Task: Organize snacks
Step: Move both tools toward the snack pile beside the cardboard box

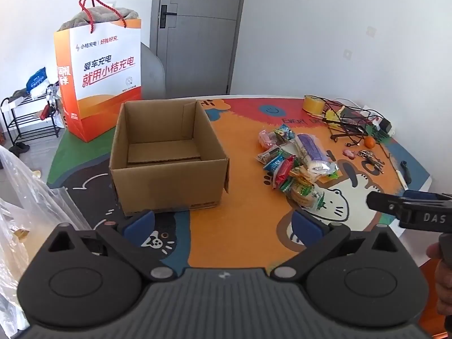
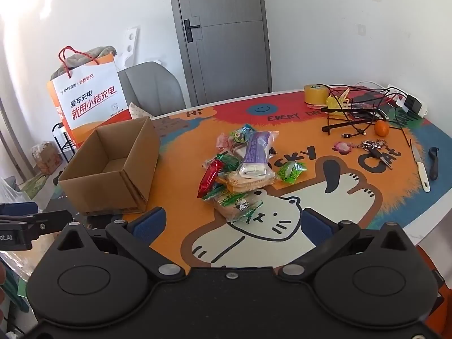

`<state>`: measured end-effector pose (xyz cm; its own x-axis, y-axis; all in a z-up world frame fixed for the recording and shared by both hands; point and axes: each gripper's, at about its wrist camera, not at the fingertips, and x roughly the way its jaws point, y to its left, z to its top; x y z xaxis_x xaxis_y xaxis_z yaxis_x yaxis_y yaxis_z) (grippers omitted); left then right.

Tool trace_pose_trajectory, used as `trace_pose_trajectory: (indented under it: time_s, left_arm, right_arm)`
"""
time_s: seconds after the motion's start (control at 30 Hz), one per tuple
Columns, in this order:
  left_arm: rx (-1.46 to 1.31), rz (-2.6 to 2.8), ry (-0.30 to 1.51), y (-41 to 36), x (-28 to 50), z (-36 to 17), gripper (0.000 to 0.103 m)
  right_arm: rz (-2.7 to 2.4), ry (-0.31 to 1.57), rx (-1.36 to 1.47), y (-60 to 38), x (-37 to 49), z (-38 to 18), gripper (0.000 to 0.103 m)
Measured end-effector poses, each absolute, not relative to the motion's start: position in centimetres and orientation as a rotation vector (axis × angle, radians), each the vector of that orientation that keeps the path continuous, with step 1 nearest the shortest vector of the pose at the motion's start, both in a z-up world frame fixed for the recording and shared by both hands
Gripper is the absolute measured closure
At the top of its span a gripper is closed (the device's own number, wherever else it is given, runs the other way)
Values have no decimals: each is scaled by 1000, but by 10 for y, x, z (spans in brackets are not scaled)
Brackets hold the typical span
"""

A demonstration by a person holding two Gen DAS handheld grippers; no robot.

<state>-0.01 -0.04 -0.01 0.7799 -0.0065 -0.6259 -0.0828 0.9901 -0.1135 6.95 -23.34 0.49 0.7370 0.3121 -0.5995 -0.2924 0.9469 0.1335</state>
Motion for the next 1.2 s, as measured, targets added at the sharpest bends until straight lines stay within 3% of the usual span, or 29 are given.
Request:
trace_pose_trajectory:
  time_s: [1.2]
  left_arm:
    - [-133,54,702,1,0,-2,0]
  right_arm:
    - [267,673,69,-248,74,-1,0]
